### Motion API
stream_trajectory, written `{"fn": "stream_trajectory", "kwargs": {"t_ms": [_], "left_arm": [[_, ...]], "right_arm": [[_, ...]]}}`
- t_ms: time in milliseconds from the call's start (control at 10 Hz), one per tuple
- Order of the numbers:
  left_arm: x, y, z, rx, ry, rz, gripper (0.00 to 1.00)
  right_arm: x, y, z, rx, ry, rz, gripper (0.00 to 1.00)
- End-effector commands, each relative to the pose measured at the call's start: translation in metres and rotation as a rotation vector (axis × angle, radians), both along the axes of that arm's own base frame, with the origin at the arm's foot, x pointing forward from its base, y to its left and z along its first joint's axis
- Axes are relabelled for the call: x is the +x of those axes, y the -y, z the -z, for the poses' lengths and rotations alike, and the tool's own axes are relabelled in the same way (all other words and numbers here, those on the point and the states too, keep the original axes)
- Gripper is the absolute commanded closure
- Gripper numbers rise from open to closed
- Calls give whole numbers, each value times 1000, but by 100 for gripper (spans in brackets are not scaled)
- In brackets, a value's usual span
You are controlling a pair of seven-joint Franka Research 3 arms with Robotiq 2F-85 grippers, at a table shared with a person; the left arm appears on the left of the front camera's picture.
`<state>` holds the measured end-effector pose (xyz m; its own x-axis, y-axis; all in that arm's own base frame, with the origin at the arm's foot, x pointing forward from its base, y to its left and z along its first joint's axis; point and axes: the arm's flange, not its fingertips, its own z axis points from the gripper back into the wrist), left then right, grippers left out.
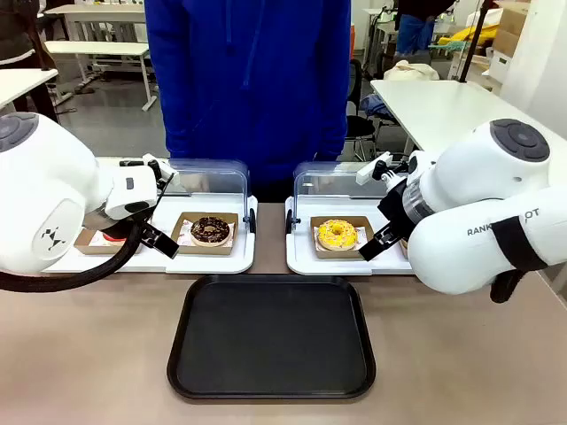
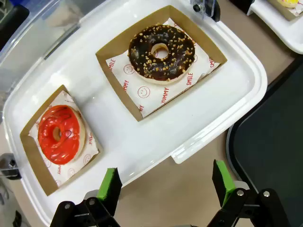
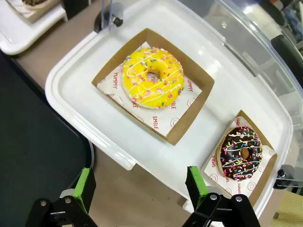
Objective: Move the third donut from the left to the tray.
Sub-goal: Pick up the Paper togo box containing the Donut indicated by the person and place it on the Handle tray.
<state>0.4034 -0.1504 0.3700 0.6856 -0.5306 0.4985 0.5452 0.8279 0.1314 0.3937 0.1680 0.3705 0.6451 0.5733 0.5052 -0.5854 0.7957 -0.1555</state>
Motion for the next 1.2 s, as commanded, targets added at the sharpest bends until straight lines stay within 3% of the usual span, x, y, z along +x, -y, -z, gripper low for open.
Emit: {"fn": "stream_trajectory", "kwargs": {"t_ms": [0, 900, 1100], "left_arm": [[0, 0, 0, 0, 0, 0, 0], [0, 0, 0, 0, 0, 0, 0], [-4, -15, -56, -78, 10, 72, 0]], "right_arm": [[0, 0, 0, 0, 0, 0, 0], [0, 0, 0, -2, 1, -2, 0], [3, 25, -73, 131, 23, -35, 0]]}}
